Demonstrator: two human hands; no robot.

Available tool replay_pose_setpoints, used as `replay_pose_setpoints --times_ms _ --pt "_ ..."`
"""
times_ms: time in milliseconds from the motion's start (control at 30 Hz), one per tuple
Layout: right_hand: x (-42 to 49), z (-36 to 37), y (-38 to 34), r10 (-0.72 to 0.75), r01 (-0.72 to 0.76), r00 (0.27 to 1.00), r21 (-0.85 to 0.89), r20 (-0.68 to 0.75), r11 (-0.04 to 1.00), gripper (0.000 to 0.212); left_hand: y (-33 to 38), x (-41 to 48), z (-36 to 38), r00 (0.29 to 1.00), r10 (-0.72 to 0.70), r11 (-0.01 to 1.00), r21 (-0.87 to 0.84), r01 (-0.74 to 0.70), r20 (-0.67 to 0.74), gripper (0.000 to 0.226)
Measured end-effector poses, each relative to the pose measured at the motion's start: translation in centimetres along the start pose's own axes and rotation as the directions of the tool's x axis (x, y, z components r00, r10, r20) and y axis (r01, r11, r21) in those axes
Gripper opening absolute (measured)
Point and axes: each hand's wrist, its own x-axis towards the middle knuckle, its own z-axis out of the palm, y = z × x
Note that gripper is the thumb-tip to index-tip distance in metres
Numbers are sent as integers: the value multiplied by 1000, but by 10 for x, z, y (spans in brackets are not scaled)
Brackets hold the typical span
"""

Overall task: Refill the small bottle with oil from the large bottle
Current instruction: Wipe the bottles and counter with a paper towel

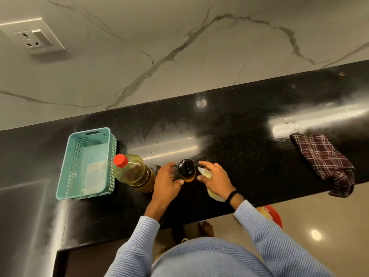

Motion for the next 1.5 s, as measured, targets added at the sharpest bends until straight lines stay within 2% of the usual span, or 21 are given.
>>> replay_pose_setpoints --times_ms 100,300,567,767,933,1067,1500 --pt "10 1 -11 -13 20 997 -93 76 995 70 -5 3 6 999 23 1000 -8 -23 23 65" --pt "23 7 -22 -67 81 991 -126 112 989 77 -10 10 8 996 88 996 4 -88 -1 57" --pt "26 4 -25 -90 99 991 -84 95 992 67 -15 13 13 987 161 986 -34 -161 -15 52" --pt "38 -9 -36 -108 111 992 -47 72 993 69 -8 28 12 983 182 982 -40 -184 -37 53" --pt "73 -32 -57 -106 112 991 -70 87 991 70 12 62 9 977 182 980 -58 -189 -112 51" --pt "107 -42 -74 -91 98 990 -62 105 993 70 25 97 4 978 114 989 -75 -129 -174 50" --pt "179 -24 -99 -95 111 973 -66 210 992 72 24 152 -9 970 -51 993 -112 24 -239 53"
